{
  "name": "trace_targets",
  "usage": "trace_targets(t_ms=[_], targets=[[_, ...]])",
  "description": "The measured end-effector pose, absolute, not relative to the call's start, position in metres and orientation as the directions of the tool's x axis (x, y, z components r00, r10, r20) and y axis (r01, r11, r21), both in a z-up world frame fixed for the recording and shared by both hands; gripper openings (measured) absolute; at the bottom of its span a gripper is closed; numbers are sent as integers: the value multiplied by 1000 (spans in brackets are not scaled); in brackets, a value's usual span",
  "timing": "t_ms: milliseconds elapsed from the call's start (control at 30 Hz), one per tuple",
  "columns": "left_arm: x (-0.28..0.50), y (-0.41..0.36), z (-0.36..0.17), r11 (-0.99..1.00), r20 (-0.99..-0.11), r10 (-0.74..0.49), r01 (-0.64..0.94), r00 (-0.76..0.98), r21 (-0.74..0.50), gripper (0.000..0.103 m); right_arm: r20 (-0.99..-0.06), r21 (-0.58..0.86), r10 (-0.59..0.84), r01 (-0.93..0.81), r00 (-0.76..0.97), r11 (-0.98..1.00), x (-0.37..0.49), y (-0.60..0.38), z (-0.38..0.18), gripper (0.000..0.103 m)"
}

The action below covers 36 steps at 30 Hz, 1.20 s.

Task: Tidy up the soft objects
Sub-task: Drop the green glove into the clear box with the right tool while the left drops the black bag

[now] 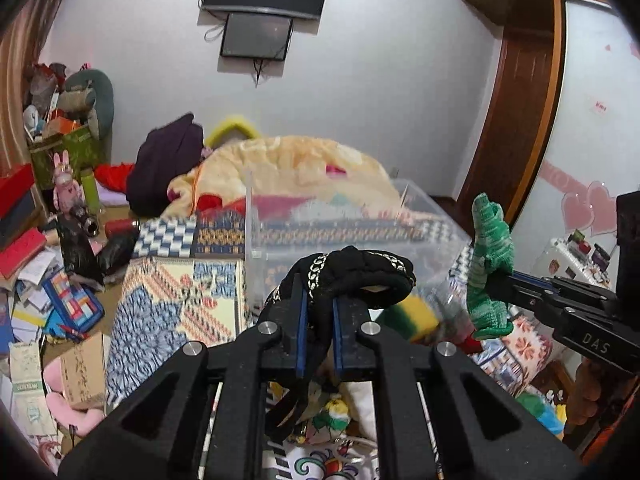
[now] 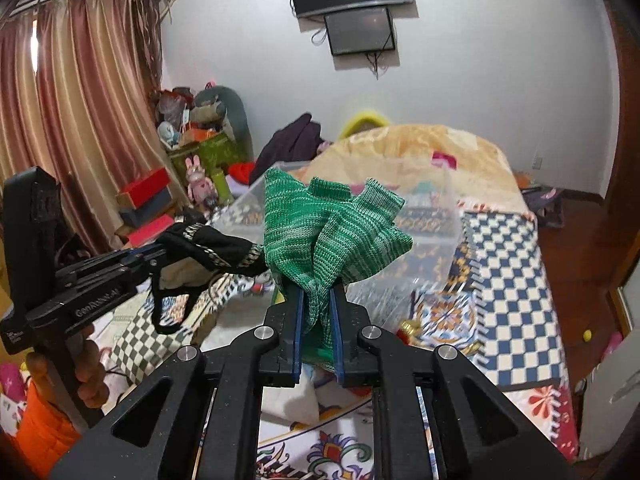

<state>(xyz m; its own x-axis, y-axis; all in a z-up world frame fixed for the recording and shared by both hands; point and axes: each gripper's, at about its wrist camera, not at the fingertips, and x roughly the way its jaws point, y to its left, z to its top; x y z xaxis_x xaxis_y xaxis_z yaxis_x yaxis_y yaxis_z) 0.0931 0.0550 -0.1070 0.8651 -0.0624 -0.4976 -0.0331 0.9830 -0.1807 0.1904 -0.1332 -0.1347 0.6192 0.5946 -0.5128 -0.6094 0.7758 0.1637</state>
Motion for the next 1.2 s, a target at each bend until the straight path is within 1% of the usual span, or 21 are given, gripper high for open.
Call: trace_targets(t_ms=[267, 467, 633, 767, 1000, 1200], targets=[[108, 56, -70, 987, -430, -47, -23, 902, -158, 10, -460, 135, 571, -583, 680, 801, 209, -140, -110, 10], [130, 57, -54, 987, -417, -45, -24, 908, -159, 10, -429, 118, 554, -563, 714, 818, 230, -138, -96, 11], [160, 61, -57, 983, -444, -52, -32, 894, -181, 10, -438, 102, 534, -551, 723, 828, 251, -130, -95, 11], [188, 61, -68, 985, -490, -33, -55, 871, -163, 10, -463, 81, 514, -543, 722, 836, 267, -119, -99, 11], [226, 54, -93, 990, -558, -10, -69, 830, -120, 10, -535, 62, 487, -543, 690, 838, 293, -100, -116, 11], [256, 56, -109, 988, -623, -44, -58, 781, -143, 10, -612, 55, 470, -559, 636, 827, 312, -85, -135, 11]])
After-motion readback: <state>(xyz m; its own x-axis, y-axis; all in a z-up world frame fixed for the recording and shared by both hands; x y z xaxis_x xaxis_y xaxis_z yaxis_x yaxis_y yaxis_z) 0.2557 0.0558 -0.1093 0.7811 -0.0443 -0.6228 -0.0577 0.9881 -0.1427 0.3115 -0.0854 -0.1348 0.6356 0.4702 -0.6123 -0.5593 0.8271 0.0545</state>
